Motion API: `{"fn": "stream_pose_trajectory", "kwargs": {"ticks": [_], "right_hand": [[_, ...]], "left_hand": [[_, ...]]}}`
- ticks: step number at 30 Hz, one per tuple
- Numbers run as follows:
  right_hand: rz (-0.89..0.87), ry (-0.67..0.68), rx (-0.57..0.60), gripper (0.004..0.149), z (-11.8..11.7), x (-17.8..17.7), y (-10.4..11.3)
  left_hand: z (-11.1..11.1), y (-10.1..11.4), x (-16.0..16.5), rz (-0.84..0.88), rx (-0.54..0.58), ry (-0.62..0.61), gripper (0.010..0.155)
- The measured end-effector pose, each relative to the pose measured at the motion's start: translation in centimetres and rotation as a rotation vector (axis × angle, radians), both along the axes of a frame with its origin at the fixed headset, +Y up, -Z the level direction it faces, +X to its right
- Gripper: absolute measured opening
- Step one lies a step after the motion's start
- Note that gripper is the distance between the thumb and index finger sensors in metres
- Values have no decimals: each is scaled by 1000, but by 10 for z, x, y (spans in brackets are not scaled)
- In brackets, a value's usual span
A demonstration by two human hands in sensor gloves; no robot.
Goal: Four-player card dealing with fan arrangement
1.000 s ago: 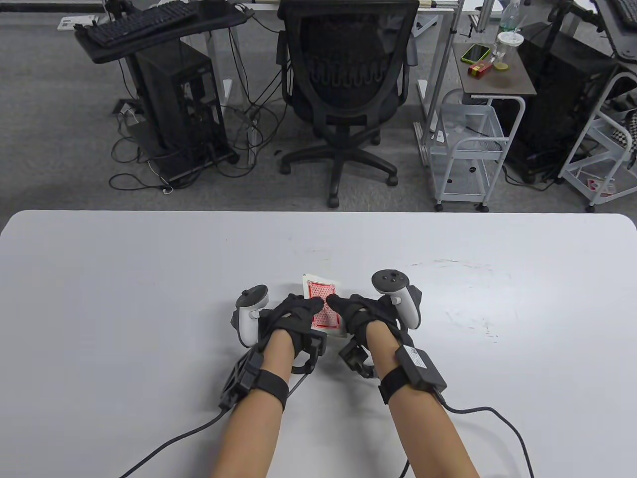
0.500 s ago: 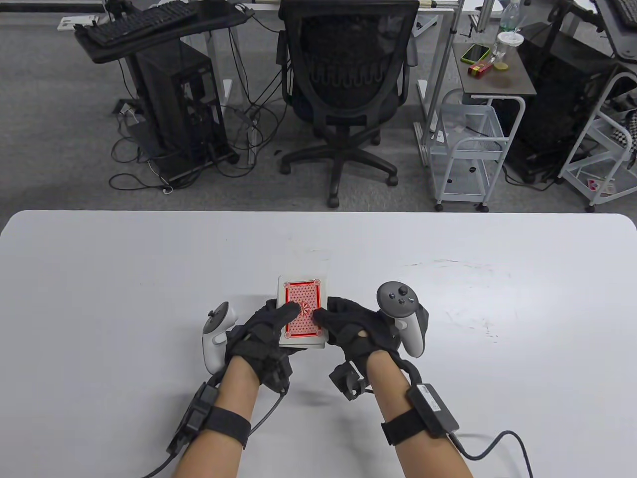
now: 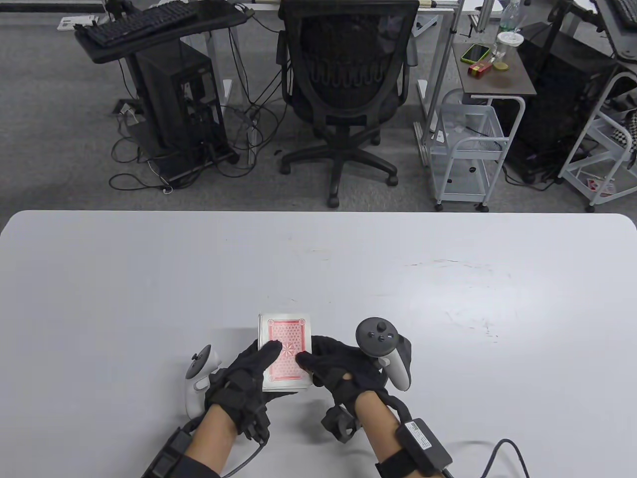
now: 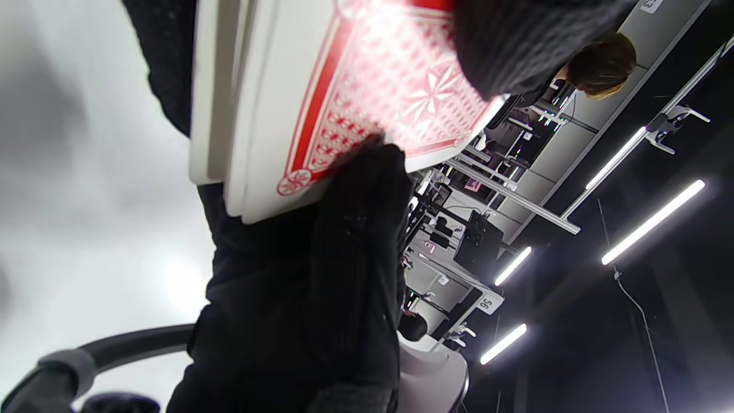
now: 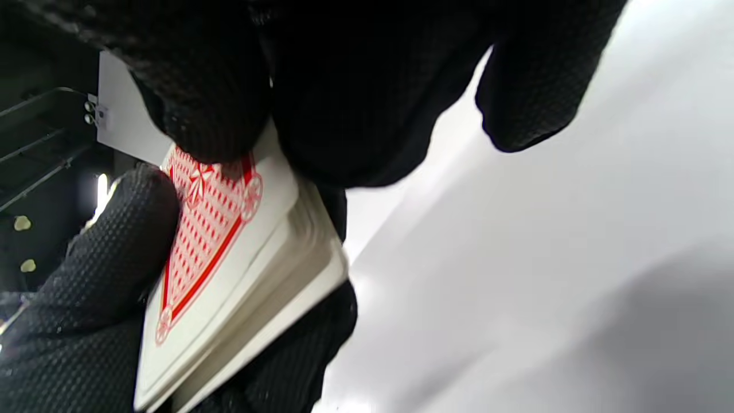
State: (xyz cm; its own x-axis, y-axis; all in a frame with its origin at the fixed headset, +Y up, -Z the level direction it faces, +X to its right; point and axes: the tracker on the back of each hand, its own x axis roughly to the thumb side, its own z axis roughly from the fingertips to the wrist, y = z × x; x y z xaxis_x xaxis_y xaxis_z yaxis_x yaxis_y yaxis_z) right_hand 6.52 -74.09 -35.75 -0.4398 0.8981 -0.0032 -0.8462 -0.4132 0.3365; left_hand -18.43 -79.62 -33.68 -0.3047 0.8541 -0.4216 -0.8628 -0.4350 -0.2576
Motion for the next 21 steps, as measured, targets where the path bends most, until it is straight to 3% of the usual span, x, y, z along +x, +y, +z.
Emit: {"fn": "stream_pose_trajectory", "kwargs": {"ticks": [6, 10, 13, 17, 21], "right_hand": [[-149, 16, -45, 63, -10, 6, -12], [-127, 0, -26, 60, -25, 14, -5], [-74, -45, -9, 63, -45, 23, 3], [159, -130, 64, 66, -85, 26, 10], [352, -172, 1, 68, -119, 14, 1]], "left_hand": [[-5, -9, -7, 61, -35, 1, 57], [-8, -9, -21, -6, -35, 61, 56], [-9, -10, -34, -56, -53, 129, 56], [-10, -12, -42, -129, -91, 169, 56], [-11, -13, -41, -121, -92, 150, 56]]}}
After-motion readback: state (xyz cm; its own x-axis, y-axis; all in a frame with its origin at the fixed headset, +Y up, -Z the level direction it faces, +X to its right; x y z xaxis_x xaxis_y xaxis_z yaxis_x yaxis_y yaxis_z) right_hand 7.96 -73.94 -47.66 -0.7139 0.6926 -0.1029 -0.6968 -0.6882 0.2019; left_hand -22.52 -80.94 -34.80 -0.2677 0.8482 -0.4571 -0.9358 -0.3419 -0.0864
